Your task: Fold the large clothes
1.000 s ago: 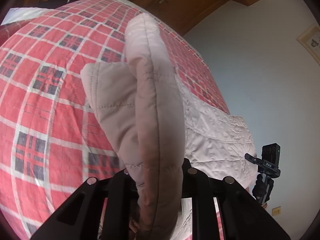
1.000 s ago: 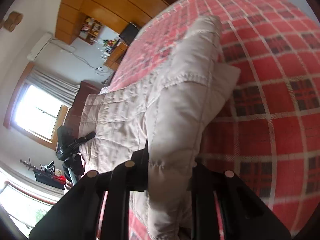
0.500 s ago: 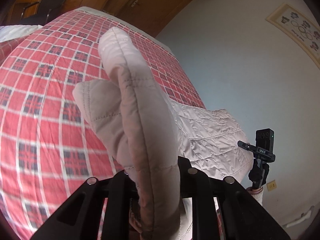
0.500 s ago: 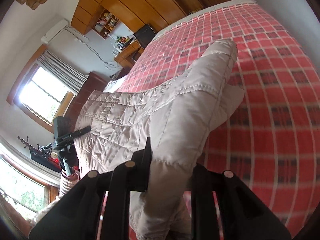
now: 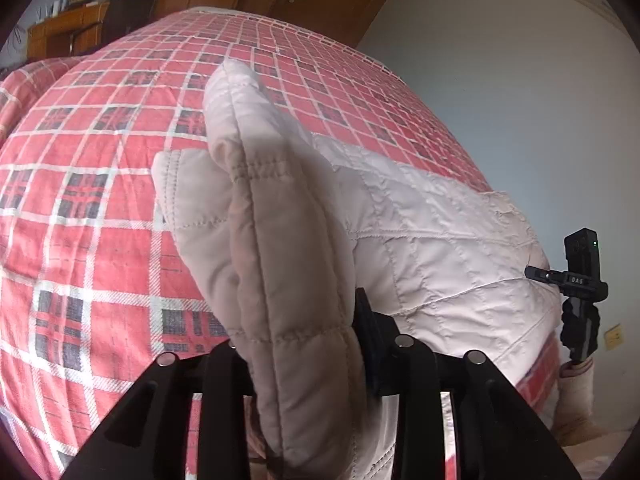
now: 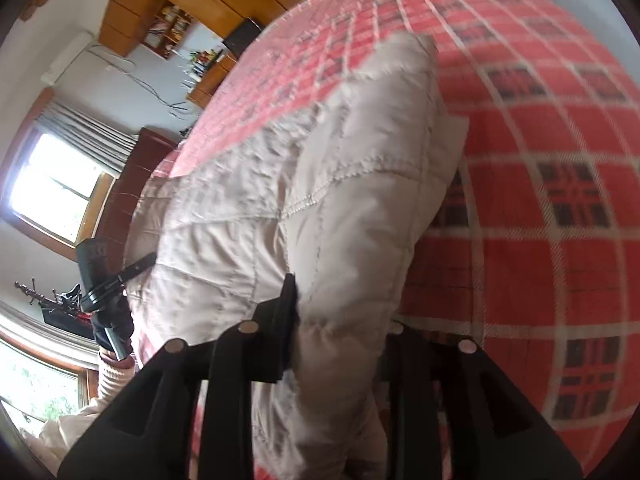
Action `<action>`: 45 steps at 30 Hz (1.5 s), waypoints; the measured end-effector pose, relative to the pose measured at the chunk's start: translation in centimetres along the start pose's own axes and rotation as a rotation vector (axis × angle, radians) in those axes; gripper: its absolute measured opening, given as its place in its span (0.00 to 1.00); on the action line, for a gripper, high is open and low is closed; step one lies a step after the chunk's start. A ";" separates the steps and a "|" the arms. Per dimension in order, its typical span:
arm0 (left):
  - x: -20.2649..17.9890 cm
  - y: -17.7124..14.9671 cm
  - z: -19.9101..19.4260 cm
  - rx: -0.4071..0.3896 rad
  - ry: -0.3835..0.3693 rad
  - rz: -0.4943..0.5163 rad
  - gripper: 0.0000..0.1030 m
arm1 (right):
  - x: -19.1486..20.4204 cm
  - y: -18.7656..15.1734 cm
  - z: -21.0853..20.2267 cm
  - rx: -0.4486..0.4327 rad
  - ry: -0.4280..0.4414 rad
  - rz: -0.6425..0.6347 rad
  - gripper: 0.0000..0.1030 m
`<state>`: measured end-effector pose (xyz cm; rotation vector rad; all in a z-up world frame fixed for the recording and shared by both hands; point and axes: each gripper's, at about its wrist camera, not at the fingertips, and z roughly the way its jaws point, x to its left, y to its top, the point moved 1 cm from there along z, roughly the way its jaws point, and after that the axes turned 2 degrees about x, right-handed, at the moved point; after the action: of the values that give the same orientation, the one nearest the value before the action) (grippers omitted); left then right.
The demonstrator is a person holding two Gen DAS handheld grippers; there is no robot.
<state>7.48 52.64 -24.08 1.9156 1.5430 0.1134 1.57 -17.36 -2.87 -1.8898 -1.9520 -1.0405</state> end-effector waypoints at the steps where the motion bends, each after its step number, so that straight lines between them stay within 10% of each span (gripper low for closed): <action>1: -0.1 -0.2 0.0 -0.007 0.008 0.008 0.35 | -0.2 -0.2 0.2 0.000 0.006 0.006 0.26; 15: 2.2 1.0 -4.2 0.010 -0.031 -0.085 0.40 | 2.0 -1.1 -4.2 -0.089 -0.118 -0.027 0.39; 23: -1.5 2.9 -9.7 -0.176 0.075 0.005 0.39 | 9.2 -1.9 -6.6 -0.156 -0.176 -0.226 0.39; 31: -10.1 2.4 -3.0 -0.102 0.130 0.266 0.39 | 11.1 -0.8 -1.7 -0.096 -0.253 -0.308 0.43; 36: -8.1 1.5 0.5 -0.054 0.244 0.245 0.39 | 8.3 -0.4 0.2 -0.059 -0.326 -0.249 0.43; 45: -6.4 0.2 1.7 -0.058 0.226 0.203 0.40 | 6.3 -1.0 3.2 -0.028 -0.316 -0.224 0.44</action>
<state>6.51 46.18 -23.21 2.0652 1.4640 0.4728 0.70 -10.42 -1.62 -1.9863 -2.3823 -0.8677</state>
